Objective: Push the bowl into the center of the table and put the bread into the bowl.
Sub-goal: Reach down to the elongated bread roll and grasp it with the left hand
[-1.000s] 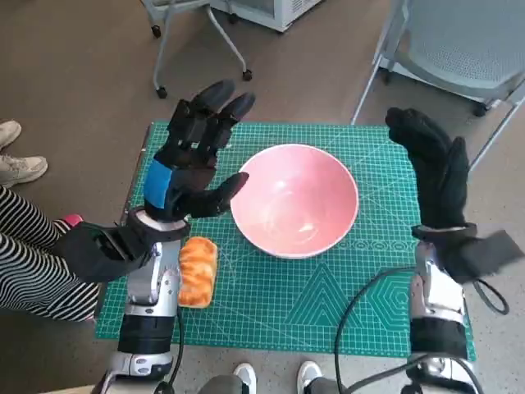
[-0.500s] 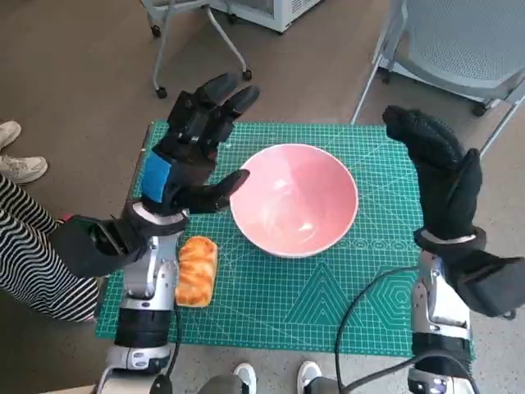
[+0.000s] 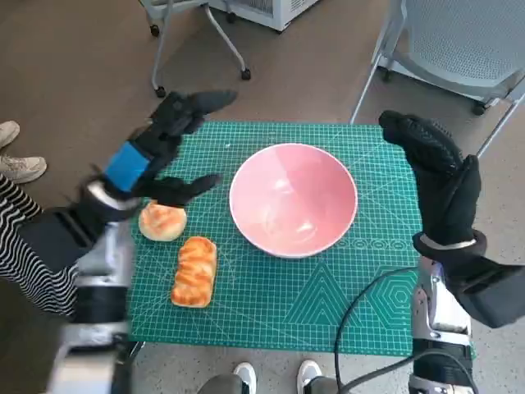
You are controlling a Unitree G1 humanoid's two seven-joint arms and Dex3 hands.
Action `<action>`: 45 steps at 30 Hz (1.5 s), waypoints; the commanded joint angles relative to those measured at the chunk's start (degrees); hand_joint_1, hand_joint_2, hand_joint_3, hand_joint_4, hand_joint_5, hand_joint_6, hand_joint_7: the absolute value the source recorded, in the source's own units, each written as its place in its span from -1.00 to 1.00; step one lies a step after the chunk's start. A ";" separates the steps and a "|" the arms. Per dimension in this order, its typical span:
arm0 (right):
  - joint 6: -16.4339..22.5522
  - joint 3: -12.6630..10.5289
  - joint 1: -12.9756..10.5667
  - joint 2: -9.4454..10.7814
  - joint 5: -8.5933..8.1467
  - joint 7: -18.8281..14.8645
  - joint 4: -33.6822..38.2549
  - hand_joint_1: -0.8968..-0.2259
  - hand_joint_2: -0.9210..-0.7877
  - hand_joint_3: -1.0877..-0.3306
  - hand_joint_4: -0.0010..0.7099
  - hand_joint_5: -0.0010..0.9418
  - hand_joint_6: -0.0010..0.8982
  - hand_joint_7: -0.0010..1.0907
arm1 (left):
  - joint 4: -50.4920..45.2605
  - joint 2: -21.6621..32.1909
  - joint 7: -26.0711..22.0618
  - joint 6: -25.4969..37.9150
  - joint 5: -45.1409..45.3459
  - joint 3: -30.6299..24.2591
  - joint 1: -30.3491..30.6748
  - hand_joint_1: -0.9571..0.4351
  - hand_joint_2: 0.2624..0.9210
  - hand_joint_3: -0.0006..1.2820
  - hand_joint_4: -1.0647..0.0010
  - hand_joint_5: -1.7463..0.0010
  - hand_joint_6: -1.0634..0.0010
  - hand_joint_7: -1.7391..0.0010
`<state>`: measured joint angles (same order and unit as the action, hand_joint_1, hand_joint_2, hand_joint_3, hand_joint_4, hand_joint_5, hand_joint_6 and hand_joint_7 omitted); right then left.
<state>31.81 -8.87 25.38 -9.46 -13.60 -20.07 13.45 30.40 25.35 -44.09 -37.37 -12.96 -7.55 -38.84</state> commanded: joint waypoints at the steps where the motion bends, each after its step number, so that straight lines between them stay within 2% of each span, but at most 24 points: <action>1: -0.81 -0.35 -1.78 -0.35 -0.34 0.21 0.07 -0.44 -1.00 0.02 -0.38 -0.97 -0.75 -0.01 | 4.18 4.45 -3.76 -4.43 2.76 1.45 -2.40 0.07 0.55 -0.44 0.71 0.53 1.00 0.10; 5: -0.87 -0.51 -2.09 -0.38 0.01 0.62 -0.11 -0.44 -1.00 0.03 -0.38 -0.97 -0.74 -0.01 | 6.72 8.43 -6.20 -8.38 6.23 3.37 -2.87 0.15 0.62 -0.61 0.57 0.69 0.94 0.12; 7: -0.89 -0.58 -2.17 -0.44 0.02 0.69 -0.04 -0.42 -1.00 0.03 -0.38 -0.97 -0.74 -0.01 | 8.41 10.03 -6.49 -11.81 8.29 4.26 -3.14 0.20 0.68 -0.73 0.47 0.80 0.85 0.19; 10: -0.99 -0.64 -2.47 -0.49 0.08 0.91 -0.24 -0.40 -1.00 0.02 -0.38 -0.98 -0.74 -0.01 | 11.29 12.63 -5.54 -18.66 13.13 5.91 -3.98 0.25 0.70 -0.82 0.36 0.88 0.70 0.29; 11: -1.08 -0.66 -2.55 -0.50 0.09 0.98 -0.29 -0.39 -1.00 0.02 -0.38 -0.98 -0.74 -0.01 | 12.33 13.53 -4.86 -21.28 15.21 6.56 -4.35 0.27 0.70 -0.86 0.30 0.91 0.57 0.39; 13: -1.20 -0.68 -2.69 -0.52 0.11 1.07 -0.37 -0.38 -1.00 0.02 -0.38 -0.98 -0.74 -0.01 | 14.20 14.66 -3.72 -25.35 18.17 7.60 -4.97 0.27 0.71 -0.91 0.24 0.96 0.46 0.51; 21: -1.34 -0.51 -3.33 -0.50 0.65 1.60 -0.85 -0.36 -1.00 0.01 -0.38 -0.98 -0.73 -0.01 | 19.22 16.81 0.38 -35.71 26.38 11.69 -6.24 0.28 0.57 -0.99 0.17 0.99 0.25 0.69; 29: -1.62 -0.32 -3.86 -0.56 0.95 1.92 -1.37 -0.35 -1.00 0.01 -0.38 -0.98 -0.74 -0.01 | 20.66 18.60 4.65 -40.35 33.92 15.67 -6.61 0.23 0.45 -1.00 0.15 1.00 0.10 0.82; 45: -3.46 -0.11 -5.93 -0.46 0.36 2.38 -3.98 -0.35 -1.00 0.01 -0.38 -0.99 -0.74 -0.01 | 25.28 18.00 10.02 -43.79 39.71 23.17 -6.57 0.28 0.45 -1.00 0.22 1.00 0.11 0.89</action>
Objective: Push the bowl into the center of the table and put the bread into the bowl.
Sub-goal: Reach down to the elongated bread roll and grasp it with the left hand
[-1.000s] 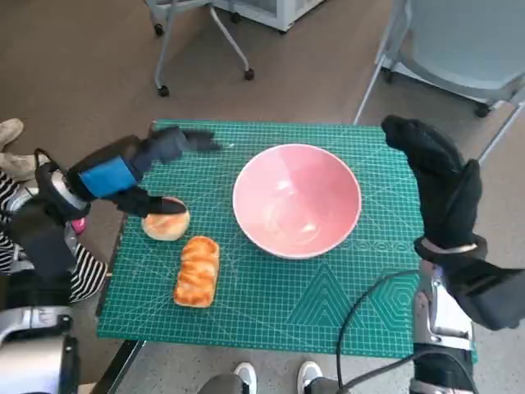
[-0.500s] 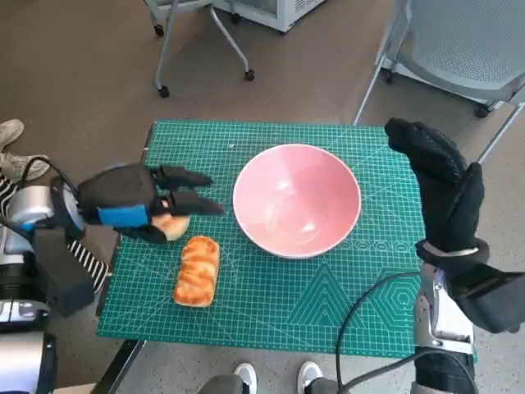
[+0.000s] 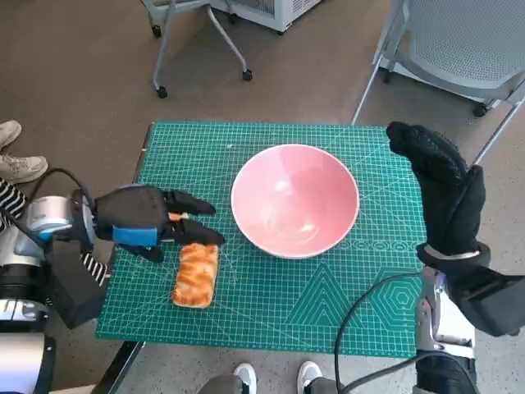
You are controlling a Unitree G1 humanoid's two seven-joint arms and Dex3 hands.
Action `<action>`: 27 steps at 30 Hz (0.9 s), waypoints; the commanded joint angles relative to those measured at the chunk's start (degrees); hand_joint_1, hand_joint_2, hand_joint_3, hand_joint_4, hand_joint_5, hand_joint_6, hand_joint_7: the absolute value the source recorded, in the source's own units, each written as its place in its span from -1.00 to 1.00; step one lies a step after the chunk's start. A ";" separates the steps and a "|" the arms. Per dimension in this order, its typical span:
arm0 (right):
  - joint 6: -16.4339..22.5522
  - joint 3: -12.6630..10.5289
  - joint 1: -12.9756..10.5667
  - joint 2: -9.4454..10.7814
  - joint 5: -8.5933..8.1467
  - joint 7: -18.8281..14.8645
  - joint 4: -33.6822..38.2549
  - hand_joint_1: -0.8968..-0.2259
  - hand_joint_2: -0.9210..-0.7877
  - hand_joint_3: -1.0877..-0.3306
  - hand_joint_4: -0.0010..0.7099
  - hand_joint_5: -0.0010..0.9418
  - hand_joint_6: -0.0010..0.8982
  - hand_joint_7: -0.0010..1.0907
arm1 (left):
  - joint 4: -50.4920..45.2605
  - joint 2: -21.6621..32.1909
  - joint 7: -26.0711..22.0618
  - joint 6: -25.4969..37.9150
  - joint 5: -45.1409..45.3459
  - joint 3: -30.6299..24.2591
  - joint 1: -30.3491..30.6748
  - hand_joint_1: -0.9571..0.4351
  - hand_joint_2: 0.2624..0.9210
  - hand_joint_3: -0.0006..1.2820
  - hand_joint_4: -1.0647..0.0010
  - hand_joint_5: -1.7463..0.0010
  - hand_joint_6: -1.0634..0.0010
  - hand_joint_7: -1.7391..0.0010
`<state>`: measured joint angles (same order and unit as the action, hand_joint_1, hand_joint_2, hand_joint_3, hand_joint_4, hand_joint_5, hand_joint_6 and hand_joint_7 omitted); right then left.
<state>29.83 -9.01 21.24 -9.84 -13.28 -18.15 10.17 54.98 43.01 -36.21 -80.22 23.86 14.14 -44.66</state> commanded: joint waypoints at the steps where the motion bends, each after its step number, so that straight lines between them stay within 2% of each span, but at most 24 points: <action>1: -1.61 0.03 -1.92 -0.05 0.00 0.48 -0.88 -0.35 -1.00 0.01 -0.38 -0.99 -0.74 -0.01 | 0.65 0.30 2.83 -1.06 3.80 1.68 -0.75 0.28 0.44 -1.00 0.22 1.00 0.11 0.89; 10: -2.07 -0.08 -2.85 0.05 0.26 0.82 -1.65 -0.36 -1.00 0.01 -0.38 -0.99 -0.74 -0.01 | 0.24 -0.34 9.32 -1.17 11.64 4.00 -0.50 0.26 0.44 -1.00 0.23 1.00 0.06 0.91; 20: -1.96 0.17 -3.50 0.27 0.57 1.35 -1.78 -0.36 -1.00 0.00 -0.38 -0.99 -0.75 0.00 | 1.91 -2.00 16.36 -0.21 17.35 7.55 0.34 0.41 0.46 -1.00 0.23 1.00 0.04 0.92; 27: -1.66 0.38 -3.98 0.48 0.87 1.85 -1.84 -0.34 -1.00 -0.01 -0.39 -1.00 -0.76 0.00 | 2.45 -2.40 22.26 1.18 22.44 10.59 0.94 0.46 0.53 -0.98 0.08 0.96 -0.12 0.89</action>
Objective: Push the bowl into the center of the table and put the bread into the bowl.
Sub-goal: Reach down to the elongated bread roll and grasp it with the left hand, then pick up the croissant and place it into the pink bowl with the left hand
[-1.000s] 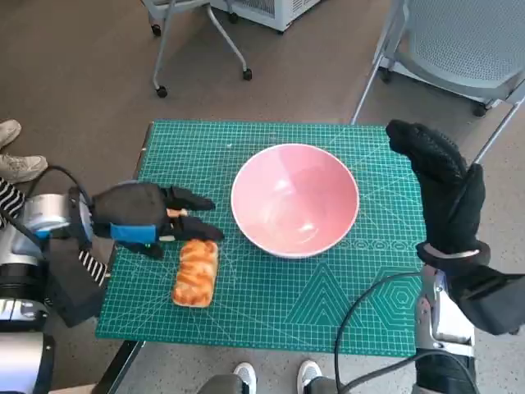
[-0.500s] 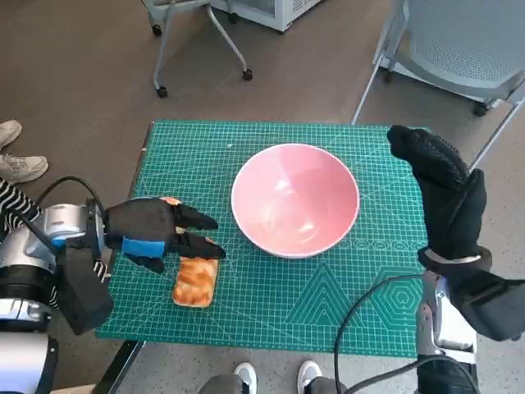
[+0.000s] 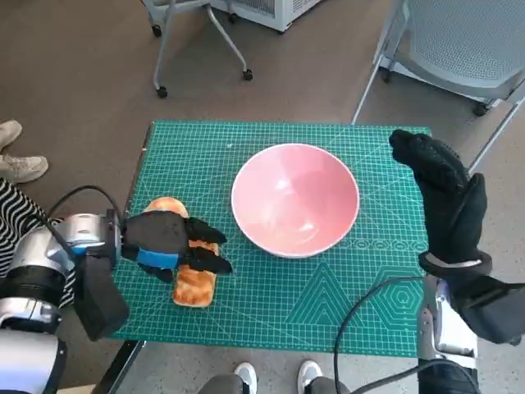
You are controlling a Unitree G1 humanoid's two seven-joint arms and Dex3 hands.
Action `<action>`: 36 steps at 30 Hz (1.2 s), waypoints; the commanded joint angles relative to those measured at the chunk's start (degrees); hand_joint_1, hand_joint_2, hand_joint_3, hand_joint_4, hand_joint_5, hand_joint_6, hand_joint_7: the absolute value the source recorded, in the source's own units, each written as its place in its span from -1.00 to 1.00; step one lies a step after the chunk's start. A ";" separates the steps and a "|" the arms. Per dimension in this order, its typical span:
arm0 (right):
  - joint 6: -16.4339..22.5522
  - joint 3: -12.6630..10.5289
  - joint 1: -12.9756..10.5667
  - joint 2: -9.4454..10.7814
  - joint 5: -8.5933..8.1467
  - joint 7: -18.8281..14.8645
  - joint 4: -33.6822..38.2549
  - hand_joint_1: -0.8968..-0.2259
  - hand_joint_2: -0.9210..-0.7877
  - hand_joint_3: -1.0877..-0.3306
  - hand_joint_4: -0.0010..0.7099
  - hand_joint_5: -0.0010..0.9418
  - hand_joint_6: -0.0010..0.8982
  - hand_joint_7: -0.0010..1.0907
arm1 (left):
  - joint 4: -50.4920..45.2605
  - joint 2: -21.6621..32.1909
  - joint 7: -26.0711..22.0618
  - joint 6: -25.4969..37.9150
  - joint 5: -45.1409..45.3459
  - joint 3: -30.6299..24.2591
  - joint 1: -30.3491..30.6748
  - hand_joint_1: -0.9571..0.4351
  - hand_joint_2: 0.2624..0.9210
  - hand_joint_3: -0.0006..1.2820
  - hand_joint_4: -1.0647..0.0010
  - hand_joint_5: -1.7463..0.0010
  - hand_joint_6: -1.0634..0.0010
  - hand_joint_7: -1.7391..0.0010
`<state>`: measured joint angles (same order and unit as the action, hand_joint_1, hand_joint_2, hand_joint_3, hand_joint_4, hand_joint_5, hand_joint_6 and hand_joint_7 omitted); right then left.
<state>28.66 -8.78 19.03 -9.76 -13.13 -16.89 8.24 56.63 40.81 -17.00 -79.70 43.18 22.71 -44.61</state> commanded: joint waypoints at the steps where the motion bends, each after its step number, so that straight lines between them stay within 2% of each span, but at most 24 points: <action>1: -0.41 0.13 -1.86 0.37 0.69 0.60 0.13 -0.34 -1.00 -0.01 -0.39 -1.00 -0.76 0.01 | 1.18 -0.32 3.78 0.82 3.63 2.55 0.85 0.47 0.55 -0.98 0.05 0.96 -0.15 0.90; 5: -0.24 0.02 -2.09 0.33 0.50 0.61 0.22 -0.34 -1.00 -0.01 -0.39 -1.00 -0.76 0.01 | 2.89 -0.71 5.56 1.96 4.92 4.64 0.34 0.52 0.67 -0.97 -0.13 0.96 -0.29 0.90; 8: -0.13 -0.08 -2.21 0.36 0.17 0.49 0.38 -0.34 -1.00 -0.01 -0.39 -1.00 -0.76 0.01 | 4.62 -1.09 5.76 2.77 4.72 5.80 -0.13 0.55 0.86 -0.96 -0.35 0.95 -0.48 0.89; 9: -0.13 -0.08 -2.26 0.38 0.11 0.48 0.35 -0.34 -1.00 -0.01 -0.39 -1.00 -0.76 0.01 | 5.07 -1.14 5.88 2.91 4.60 6.15 -0.27 0.30 0.91 -0.89 -0.46 0.94 -0.35 0.38; 10: -0.13 -0.07 -2.33 0.42 0.05 0.49 0.32 -0.34 -1.00 -0.01 -0.39 -1.00 -0.76 0.01 | 5.47 -1.19 5.79 3.11 4.40 6.47 -0.38 0.15 0.94 -0.82 -0.53 0.94 -0.23 0.04; 12: -0.11 -0.05 -2.46 0.48 0.03 0.54 0.21 -0.34 -1.00 -0.01 -0.39 -1.00 -0.76 0.01 | 5.99 -1.22 5.52 3.36 3.94 6.97 -0.53 0.01 0.97 -0.76 -0.63 0.93 -0.14 -0.25; 13: -0.10 -0.04 -2.51 0.50 0.04 0.57 0.18 -0.34 -1.00 -0.01 -0.39 -1.00 -0.76 0.01 | 6.18 -1.23 5.38 3.44 3.71 7.20 -0.60 0.08 0.98 -0.78 -0.52 0.68 -0.16 -0.29; 14: -0.09 -0.06 -2.56 0.51 0.02 0.58 0.17 -0.34 -1.00 -0.01 -0.39 -1.00 -0.77 0.02 | 6.41 -1.25 5.01 3.52 3.30 7.40 -0.67 0.19 0.98 -0.78 -0.34 0.30 -0.16 -0.36; 15: -0.09 -0.06 -2.60 0.53 0.01 0.60 0.14 -0.34 -1.00 -0.01 -0.39 -1.00 -0.77 0.02 | 6.57 -1.25 4.77 3.55 2.99 7.58 -0.72 0.26 0.99 -0.79 -0.25 0.08 -0.17 -0.40; 17: -0.09 -0.08 -2.65 0.56 -0.05 0.57 0.11 -0.34 -1.00 -0.01 -0.39 -1.00 -0.77 0.02 | 6.71 -1.21 4.43 3.61 2.50 7.88 -0.76 0.32 0.99 -0.82 -0.21 -0.11 -0.18 -0.42; 21: -0.04 -0.04 -2.69 0.73 -0.17 0.44 0.09 -0.34 -1.00 -0.01 -0.39 -1.00 -0.77 0.02 | 6.51 -0.99 3.59 3.74 1.46 8.38 -0.83 0.37 1.00 -0.87 -0.26 -0.27 -0.17 -0.38; 27: 0.00 -0.05 -2.68 0.93 -0.23 0.25 0.22 -0.34 -1.00 -0.01 -0.39 -1.00 -0.78 0.02 | 6.38 -0.50 0.92 3.67 -1.86 8.30 -0.98 0.38 1.00 -0.90 -0.31 -0.31 -0.18 -0.35; 31: 0.08 -0.02 -2.75 0.97 -0.08 0.27 0.28 -0.34 -1.00 -0.02 -0.39 -1.00 -0.78 0.02 | 6.06 0.15 -4.40 2.90 -8.11 7.75 -1.22 0.38 1.00 -0.89 -0.30 -0.29 -0.18 -0.38; 36: 0.02 -0.10 -2.66 0.88 -0.39 0.03 0.45 -0.34 -1.00 -0.02 -0.39 -1.00 -0.79 0.03 | 1.81 1.63 -13.71 3.60 -20.77 7.79 -0.82 0.38 1.00 -0.88 -0.26 -0.26 -0.18 -0.43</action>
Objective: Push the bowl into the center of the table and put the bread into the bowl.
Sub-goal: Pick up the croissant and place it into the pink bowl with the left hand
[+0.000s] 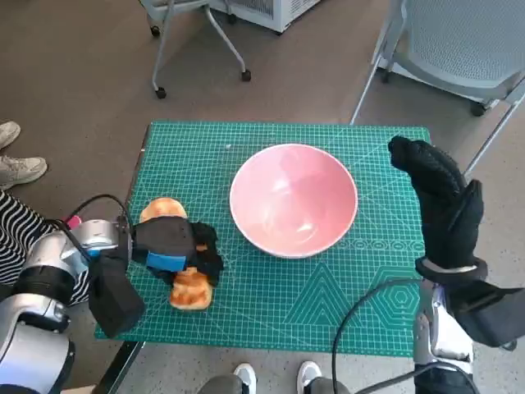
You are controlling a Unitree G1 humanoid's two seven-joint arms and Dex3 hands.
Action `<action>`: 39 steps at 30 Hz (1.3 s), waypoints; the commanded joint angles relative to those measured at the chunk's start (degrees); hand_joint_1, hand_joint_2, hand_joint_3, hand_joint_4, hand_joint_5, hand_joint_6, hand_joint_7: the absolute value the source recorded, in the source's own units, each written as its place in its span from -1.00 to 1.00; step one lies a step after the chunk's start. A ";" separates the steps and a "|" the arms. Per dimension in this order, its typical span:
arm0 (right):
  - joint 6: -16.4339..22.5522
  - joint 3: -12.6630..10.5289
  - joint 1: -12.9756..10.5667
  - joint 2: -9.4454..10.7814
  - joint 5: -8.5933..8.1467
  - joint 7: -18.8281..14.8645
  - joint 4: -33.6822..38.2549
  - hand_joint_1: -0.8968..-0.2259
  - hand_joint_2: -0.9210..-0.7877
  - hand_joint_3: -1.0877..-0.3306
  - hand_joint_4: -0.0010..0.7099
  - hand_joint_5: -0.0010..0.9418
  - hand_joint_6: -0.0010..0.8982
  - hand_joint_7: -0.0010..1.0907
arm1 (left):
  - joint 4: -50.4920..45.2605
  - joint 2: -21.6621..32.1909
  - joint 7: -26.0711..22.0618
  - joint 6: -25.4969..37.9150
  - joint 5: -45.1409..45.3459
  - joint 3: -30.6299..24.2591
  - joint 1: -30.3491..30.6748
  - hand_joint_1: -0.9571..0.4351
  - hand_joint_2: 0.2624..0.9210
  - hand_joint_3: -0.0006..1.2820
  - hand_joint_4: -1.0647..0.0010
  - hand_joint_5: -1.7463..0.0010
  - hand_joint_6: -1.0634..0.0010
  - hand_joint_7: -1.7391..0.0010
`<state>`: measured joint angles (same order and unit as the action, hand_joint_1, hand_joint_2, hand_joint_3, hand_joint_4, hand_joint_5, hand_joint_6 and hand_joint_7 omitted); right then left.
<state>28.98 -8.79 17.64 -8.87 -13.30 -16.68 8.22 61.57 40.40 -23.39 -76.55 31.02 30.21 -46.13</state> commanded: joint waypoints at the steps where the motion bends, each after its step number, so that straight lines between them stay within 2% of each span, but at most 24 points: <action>1: -0.33 -0.10 -1.25 -0.02 -0.32 -0.25 0.49 -0.34 -1.00 -0.02 -0.39 -1.00 -0.79 0.03 | -4.97 2.56 -9.58 1.22 -12.18 0.46 1.02 0.38 1.00 -0.88 -0.26 -0.26 -0.18 -0.44; 5: -0.28 -0.19 -1.09 -0.15 -0.68 -0.56 0.70 -0.34 -1.00 -0.01 -0.39 -1.00 -0.79 0.03 | -15.46 5.19 -18.67 7.46 -27.47 0.47 2.69 0.38 1.00 -0.87 -0.25 -0.25 -0.18 -0.45; 9: -0.02 -0.26 -0.89 -0.29 -0.77 -0.72 0.97 -0.34 -1.00 -0.01 -0.39 -1.00 -0.79 0.03 | -22.25 6.07 -23.77 12.11 -37.11 -0.76 3.18 0.38 1.00 -0.90 -0.29 -0.22 -0.22 -0.43; 15: 0.35 -0.47 -0.42 -0.46 -1.10 -0.99 1.66 -0.34 -1.00 -0.01 -0.38 -1.00 -0.79 0.04 | -26.72 3.61 -25.76 14.08 -46.61 -5.12 1.42 0.38 0.92 -0.98 -0.49 -0.06 -0.45 -0.30; 18: 0.59 -0.50 -0.13 -0.43 -1.26 -1.16 2.13 -0.33 -1.00 -0.01 -0.38 -1.00 -0.79 0.04 | -27.45 0.61 -24.75 13.17 -49.48 -8.08 -0.07 0.38 0.85 -0.99 -0.60 0.01 -0.56 -0.23; 23: 1.11 -0.56 0.25 -0.36 -1.25 -1.44 2.95 -0.33 -1.00 -0.01 -0.39 -1.00 -0.79 0.04 | -26.86 -5.37 -23.07 11.11 -49.73 -12.60 -2.27 0.38 0.74 -1.00 -0.73 0.10 -0.75 -0.09; 30: 1.35 -0.55 0.46 -0.34 -1.02 -1.55 3.33 -0.32 -1.00 -0.02 -0.39 -1.00 -0.79 0.04 | -23.70 -13.48 -20.14 10.26 -44.70 -16.75 -7.05 0.38 0.70 -1.00 -0.78 0.12 -0.83 -0.02; 34: 1.22 -0.62 0.46 -0.47 -1.15 -1.61 3.27 -0.32 -1.00 -0.02 -0.39 -1.00 -0.80 0.04 | -21.94 -16.76 -18.80 12.04 -41.25 -17.55 -9.33 0.38 0.71 -0.99 -0.75 0.10 -0.80 -0.04; 39: 1.07 -0.68 0.31 -0.50 -1.31 -1.72 2.95 -0.32 -1.00 -0.02 -0.39 -1.00 -0.80 0.04 | -19.56 -20.04 -16.11 15.06 -35.74 -18.09 -11.24 0.38 0.82 -0.98 -0.58 -0.03 -0.62 -0.17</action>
<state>30.68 -9.20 18.80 -8.98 -13.89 -17.92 10.60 40.26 21.84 -41.55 -62.87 -7.92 12.94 -55.45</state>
